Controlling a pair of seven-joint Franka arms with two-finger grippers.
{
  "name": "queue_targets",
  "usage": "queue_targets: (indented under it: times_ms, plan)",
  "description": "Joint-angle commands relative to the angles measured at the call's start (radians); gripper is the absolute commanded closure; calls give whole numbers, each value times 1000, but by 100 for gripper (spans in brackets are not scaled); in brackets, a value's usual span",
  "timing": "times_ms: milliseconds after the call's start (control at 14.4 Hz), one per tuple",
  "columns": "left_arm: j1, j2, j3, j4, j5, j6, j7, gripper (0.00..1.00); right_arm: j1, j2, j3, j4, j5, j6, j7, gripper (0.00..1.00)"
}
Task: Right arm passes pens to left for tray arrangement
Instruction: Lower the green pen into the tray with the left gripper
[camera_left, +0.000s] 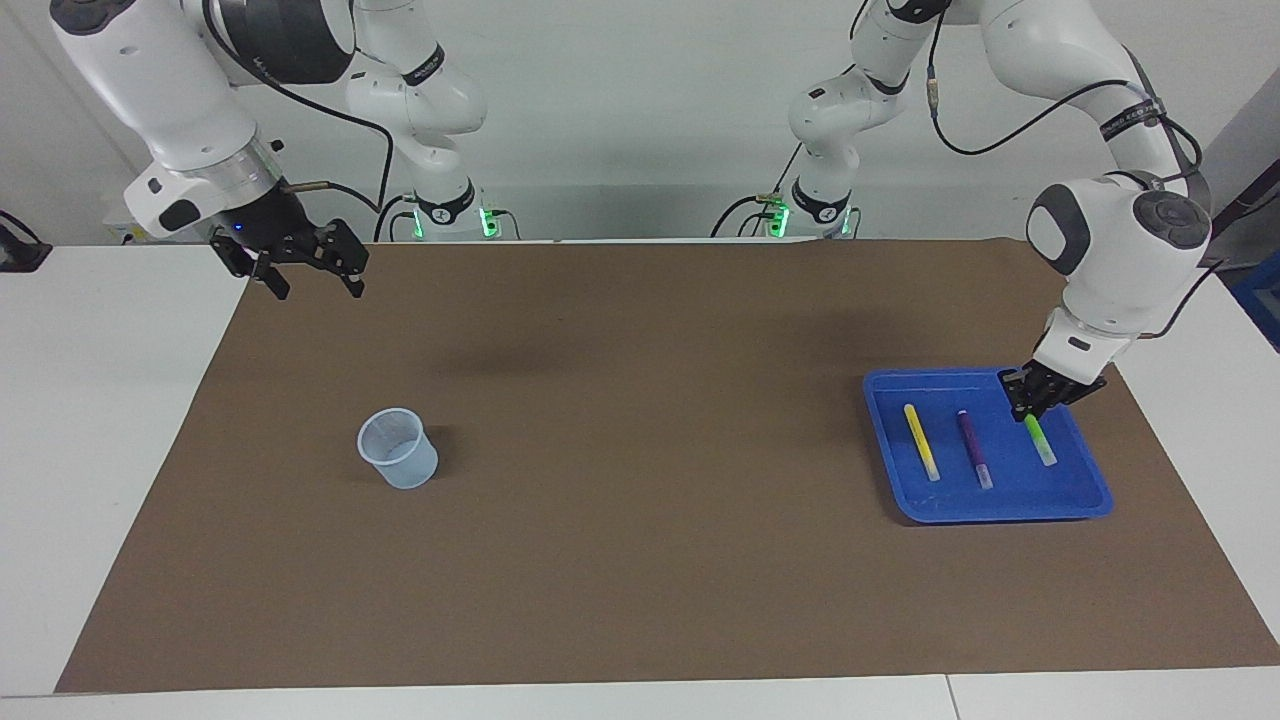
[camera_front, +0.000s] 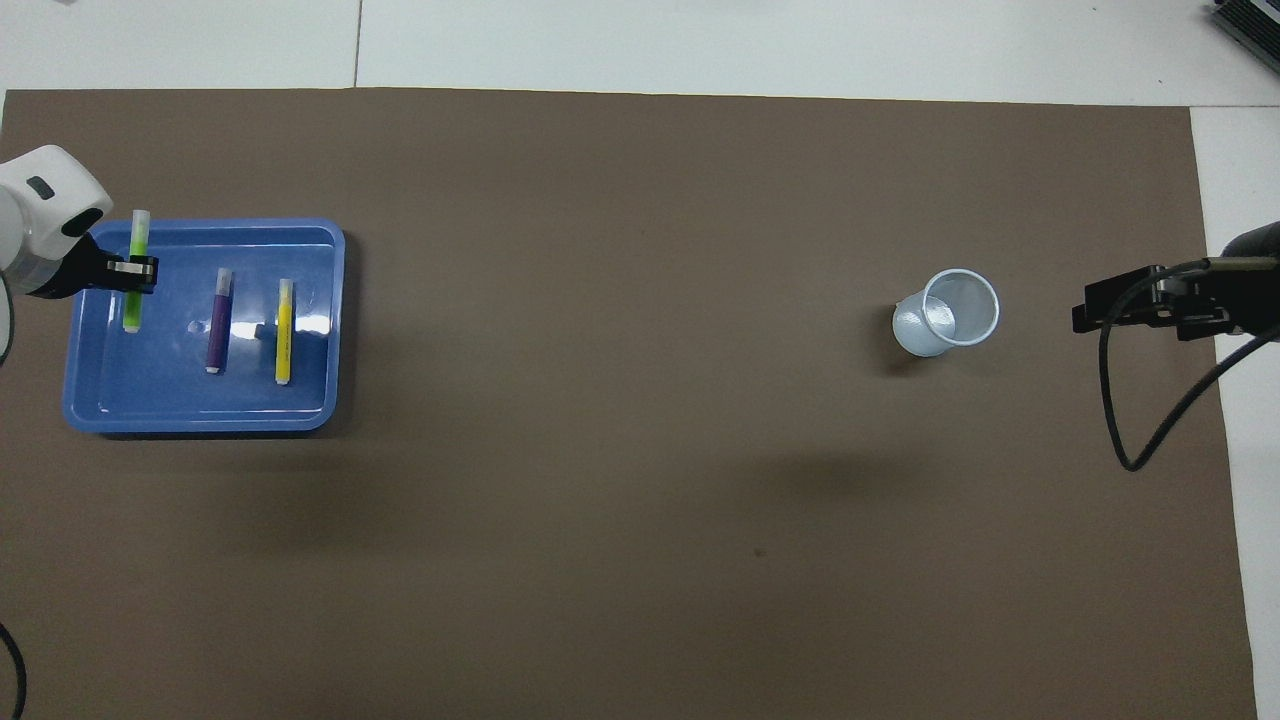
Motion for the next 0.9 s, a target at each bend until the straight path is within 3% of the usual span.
queue_targets:
  times_ms: [0,417,834]
  plan:
    - [46,83,-7,11,88,76,23,100,-21,-22,11,-20,-21,-12,-19,0]
    - [102,137,-5,-81,88,179,21,100,-23,-22,9,-20,-22,-12,-16,0]
    - [122,123,-5,-139,86,181,14,100,-12,-23,11,-19,-22,-19,-17,0]
